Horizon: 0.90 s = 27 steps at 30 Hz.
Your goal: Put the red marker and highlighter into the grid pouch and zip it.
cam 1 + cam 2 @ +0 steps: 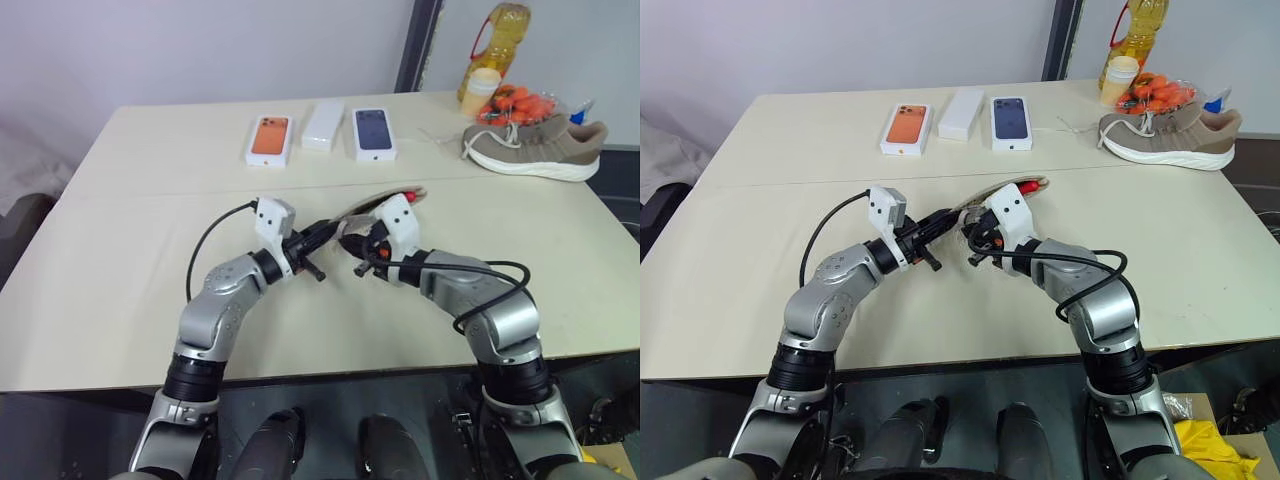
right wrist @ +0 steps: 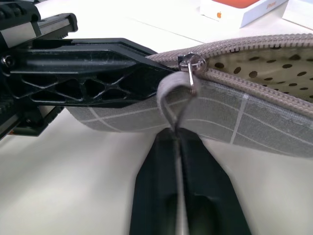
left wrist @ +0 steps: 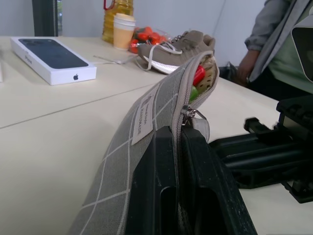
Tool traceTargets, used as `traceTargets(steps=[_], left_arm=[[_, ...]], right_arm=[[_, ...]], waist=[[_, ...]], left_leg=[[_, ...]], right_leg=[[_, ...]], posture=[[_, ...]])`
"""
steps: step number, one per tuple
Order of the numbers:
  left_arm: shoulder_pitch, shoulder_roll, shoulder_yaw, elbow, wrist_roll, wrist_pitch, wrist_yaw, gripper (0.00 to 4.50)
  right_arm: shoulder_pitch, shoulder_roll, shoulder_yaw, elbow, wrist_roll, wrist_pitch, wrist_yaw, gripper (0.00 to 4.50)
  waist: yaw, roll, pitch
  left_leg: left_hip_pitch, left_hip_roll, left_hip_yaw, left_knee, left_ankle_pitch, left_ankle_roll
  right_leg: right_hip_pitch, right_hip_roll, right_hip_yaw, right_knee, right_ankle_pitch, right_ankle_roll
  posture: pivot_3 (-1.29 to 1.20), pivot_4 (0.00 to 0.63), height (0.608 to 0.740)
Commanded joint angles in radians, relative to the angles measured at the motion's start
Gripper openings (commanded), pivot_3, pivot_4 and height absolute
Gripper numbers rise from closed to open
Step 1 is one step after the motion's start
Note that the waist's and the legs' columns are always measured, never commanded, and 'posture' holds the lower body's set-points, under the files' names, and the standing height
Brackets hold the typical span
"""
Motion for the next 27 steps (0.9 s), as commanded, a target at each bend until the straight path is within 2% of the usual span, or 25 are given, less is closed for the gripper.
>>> traceTargets(steps=[1, 14, 27], left_arm=[[-0.004, 0.003, 0.015, -0.042, -0.018, -0.005, 0.004, 0.00], [-0.025, 0.052, 0.060, 0.014, -0.006, -0.053, -0.005, 0.00], [0.013, 0.144, 0.055, 0.037, 0.048, -0.124, -0.033, 0.00]], right_arm=[[-0.028, -0.017, -0.026, -0.021, 0.013, -0.022, -0.002, 0.03], [0.000, -0.223, -0.156, -0.011, 0.004, -0.052, 0.024, 0.03], [-0.001, -0.397, -0.150, 0.142, -0.124, -0.156, -0.012, 0.03]], waist=[[0.000, 0.000, 0.000], [-0.001, 0.000, 0.000], [-0.002, 0.000, 0.000]], left_leg=[[0.000, 0.000, 0.000, 0.000, 0.000, 0.000], [0.000, 0.000, 0.000, 0.000, 0.000, 0.000], [0.000, 0.000, 0.001, 0.000, 0.000, 0.000]], right_leg=[[0.000, 0.000, 0.000, 0.000, 0.000, 0.000], [0.000, 0.000, 0.000, 0.000, 0.000, 0.000], [0.000, 0.000, 0.000, 0.000, 0.000, 0.000]], posture=[[0.00, 0.150, 0.740], [0.00, 0.150, 0.740], [0.00, 0.150, 0.740]])
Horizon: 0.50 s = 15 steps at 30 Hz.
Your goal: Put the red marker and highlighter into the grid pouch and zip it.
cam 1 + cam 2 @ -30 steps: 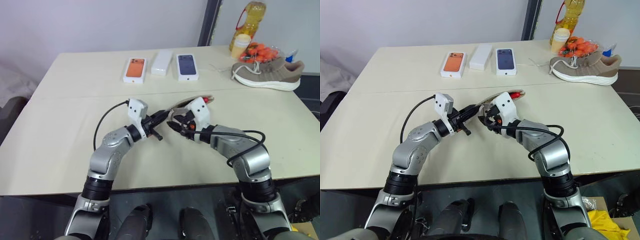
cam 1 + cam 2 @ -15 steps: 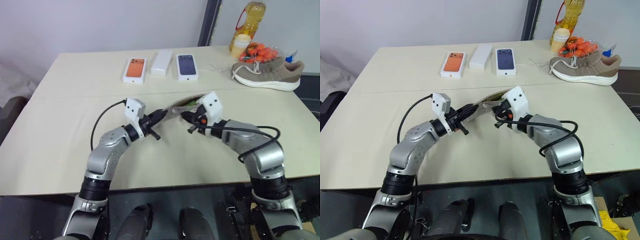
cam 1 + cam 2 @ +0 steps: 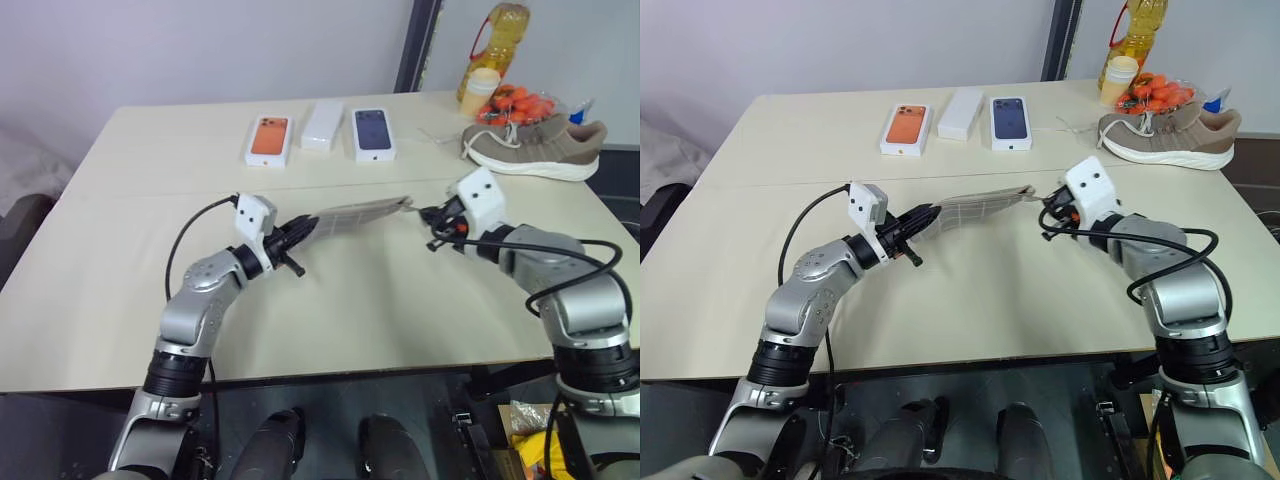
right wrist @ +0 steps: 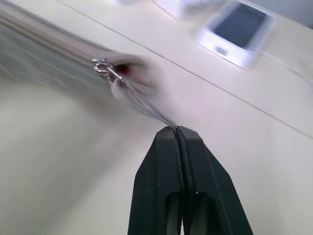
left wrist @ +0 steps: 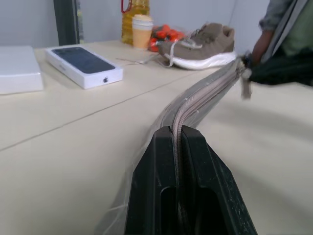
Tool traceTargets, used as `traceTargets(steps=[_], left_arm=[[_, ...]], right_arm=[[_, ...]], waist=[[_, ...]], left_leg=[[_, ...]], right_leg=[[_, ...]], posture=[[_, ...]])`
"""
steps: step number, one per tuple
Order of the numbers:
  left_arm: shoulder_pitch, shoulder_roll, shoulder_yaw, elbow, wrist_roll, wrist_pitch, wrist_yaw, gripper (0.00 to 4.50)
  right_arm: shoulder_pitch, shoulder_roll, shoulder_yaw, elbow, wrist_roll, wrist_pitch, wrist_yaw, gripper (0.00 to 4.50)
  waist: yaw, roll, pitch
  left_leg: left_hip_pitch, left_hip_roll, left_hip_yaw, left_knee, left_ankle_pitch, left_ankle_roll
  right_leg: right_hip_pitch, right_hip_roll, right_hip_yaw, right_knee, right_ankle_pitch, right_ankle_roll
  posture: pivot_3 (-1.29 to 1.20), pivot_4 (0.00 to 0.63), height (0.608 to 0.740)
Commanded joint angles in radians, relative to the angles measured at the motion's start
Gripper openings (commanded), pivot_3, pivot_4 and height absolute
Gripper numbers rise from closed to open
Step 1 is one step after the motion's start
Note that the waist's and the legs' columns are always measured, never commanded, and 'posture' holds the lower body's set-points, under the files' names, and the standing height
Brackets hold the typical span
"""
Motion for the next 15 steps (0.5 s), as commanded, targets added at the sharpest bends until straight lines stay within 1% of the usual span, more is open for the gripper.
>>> traceTargets(steps=[1, 3, 5, 6, 8, 11, 12, 15], left_arm=[[0.009, 0.027, 0.035, -0.005, 0.014, -0.032, 0.002, 0.00], [0.020, 0.038, 0.038, -0.009, 0.004, -0.023, -0.011, 0.00], [0.035, 0.049, 0.039, -0.020, -0.009, -0.011, -0.027, 0.72], [0.044, 0.055, 0.040, -0.024, -0.015, -0.004, -0.031, 0.99], [0.060, 0.066, 0.046, -0.029, -0.011, 0.004, -0.022, 1.88], [0.086, 0.078, 0.060, -0.038, -0.007, 0.017, 0.001, 3.46], [0.112, 0.084, 0.077, -0.053, -0.024, 0.035, 0.005, 3.89], [0.195, 0.109, 0.124, -0.102, -0.046, 0.083, 0.027, 3.89]], right_arm=[[-0.001, -0.026, -0.018, 0.016, -0.038, -0.029, -0.016, 0.03], [0.019, -0.026, -0.007, -0.011, -0.010, -0.031, 0.023, 0.03], [0.047, -0.038, 0.011, -0.044, 0.018, -0.041, 0.083, 0.00], [0.059, -0.036, 0.007, -0.055, 0.040, -0.031, 0.103, 0.27], [0.075, -0.031, -0.003, -0.061, 0.052, -0.028, 0.115, 0.82], [0.093, -0.031, -0.014, -0.062, 0.052, -0.035, 0.111, 2.40], [0.107, -0.036, -0.017, -0.062, 0.052, -0.047, 0.118, 2.84], [0.143, -0.029, -0.043, -0.065, 0.071, -0.092, 0.139, 2.84]], waist=[[0.001, 0.000, 0.000], [0.001, 0.000, 0.000], [0.002, 0.000, 0.000], [0.001, 0.000, 0.000], [0.000, 0.000, 0.000], [0.003, 0.000, 0.000], [0.004, 0.000, 0.000], [0.002, 0.000, 0.000]], left_leg=[[0.000, 0.000, 0.000, 0.000, 0.000, 0.000], [0.000, 0.000, 0.000, 0.000, 0.000, 0.000], [0.000, 0.000, 0.000, 0.000, 0.000, 0.000], [0.000, 0.000, 0.000, 0.000, 0.000, 0.000], [0.000, 0.000, 0.000, 0.000, 0.000, 0.000], [0.000, 0.000, 0.000, 0.000, 0.000, 0.000], [0.000, 0.000, 0.000, 0.000, 0.000, 0.000], [0.000, 0.000, 0.000, 0.000, -0.001, 0.001]], right_leg=[[0.000, 0.000, 0.000, 0.000, 0.000, 0.000], [0.000, 0.000, 0.000, 0.000, 0.000, 0.000], [0.000, 0.000, 0.000, 0.000, 0.000, 0.000], [0.000, 0.000, 0.000, 0.000, 0.000, 0.000], [0.000, 0.000, 0.000, 0.000, 0.000, 0.000], [0.000, 0.000, 0.000, 0.000, 0.000, 0.000], [0.000, 0.000, 0.000, 0.000, 0.000, 0.000], [0.000, -0.002, 0.000, -0.001, 0.000, 0.000]], posture=[[0.00, 0.150, 0.740], [0.00, 0.150, 0.740], [0.00, 0.150, 0.740], [0.00, 0.150, 0.740], [0.00, 0.150, 0.740], [0.00, 0.150, 0.740], [0.00, 0.150, 0.740], [0.00, 0.150, 0.740]])
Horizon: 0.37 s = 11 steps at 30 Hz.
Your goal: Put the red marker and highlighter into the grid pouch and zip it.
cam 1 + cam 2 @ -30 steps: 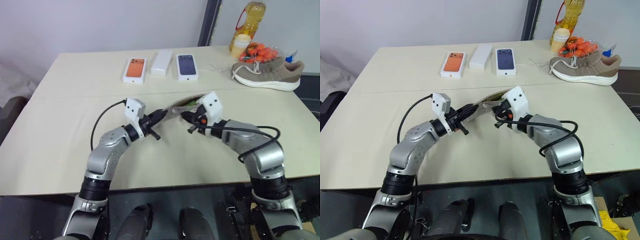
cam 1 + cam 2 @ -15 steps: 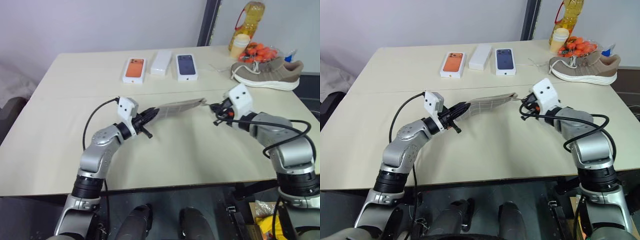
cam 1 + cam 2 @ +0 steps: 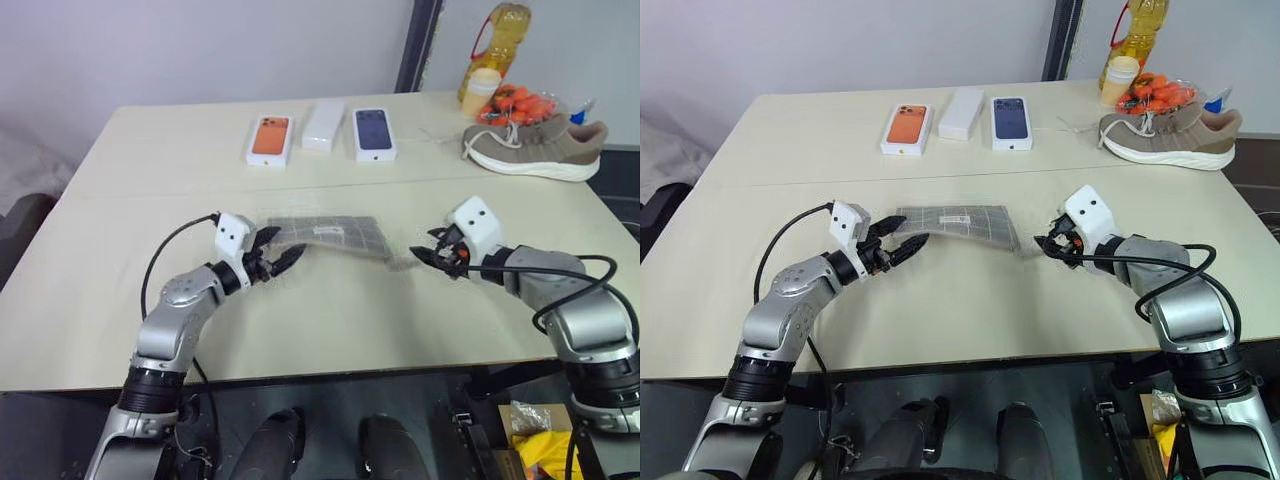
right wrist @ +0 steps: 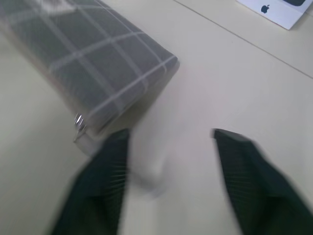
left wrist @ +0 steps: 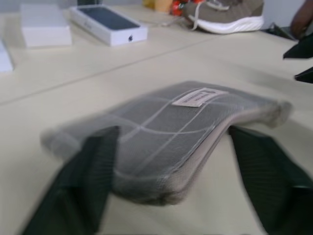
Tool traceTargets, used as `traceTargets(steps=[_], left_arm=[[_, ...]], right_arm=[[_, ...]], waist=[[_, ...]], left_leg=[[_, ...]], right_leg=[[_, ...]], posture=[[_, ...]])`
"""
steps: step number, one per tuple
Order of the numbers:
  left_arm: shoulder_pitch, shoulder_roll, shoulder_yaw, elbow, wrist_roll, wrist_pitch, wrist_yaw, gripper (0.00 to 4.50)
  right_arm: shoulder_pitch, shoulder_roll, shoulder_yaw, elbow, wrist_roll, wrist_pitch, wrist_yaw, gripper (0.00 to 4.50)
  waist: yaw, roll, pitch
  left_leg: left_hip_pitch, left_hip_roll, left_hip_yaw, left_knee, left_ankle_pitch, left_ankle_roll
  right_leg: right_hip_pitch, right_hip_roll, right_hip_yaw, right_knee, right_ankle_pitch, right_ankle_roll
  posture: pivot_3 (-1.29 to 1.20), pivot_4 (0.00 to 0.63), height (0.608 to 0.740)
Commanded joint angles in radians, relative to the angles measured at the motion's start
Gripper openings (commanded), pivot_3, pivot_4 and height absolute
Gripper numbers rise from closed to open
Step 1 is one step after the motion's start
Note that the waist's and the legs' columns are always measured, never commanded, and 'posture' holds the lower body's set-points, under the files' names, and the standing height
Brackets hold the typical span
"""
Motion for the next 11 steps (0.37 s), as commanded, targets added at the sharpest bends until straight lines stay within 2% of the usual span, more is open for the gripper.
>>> traceTargets(steps=[1, 11], left_arm=[[0.076, 0.035, 0.071, -0.076, -0.025, 0.042, 0.032, 3.89], [0.233, 0.106, 0.184, -0.110, 0.010, -0.001, 0.087, 3.89]], right_arm=[[0.030, 0.007, -0.070, -0.040, 0.043, -0.066, 0.029, 2.84], [0.081, 0.049, -0.112, 0.037, 0.097, -0.169, 0.072, 2.84]], waist=[[-0.001, 0.000, 0.000], [0.002, 0.000, 0.000]], left_leg=[[0.000, 0.000, 0.000, -0.001, 0.000, 0.000], [0.000, 0.000, 0.000, 0.000, 0.000, 0.000]], right_leg=[[0.000, 0.000, 0.000, 0.000, 0.000, 0.000], [0.000, -0.001, 0.000, -0.001, -0.002, -0.003]], posture=[[0.00, 0.150, 0.740], [0.00, 0.150, 0.740]])
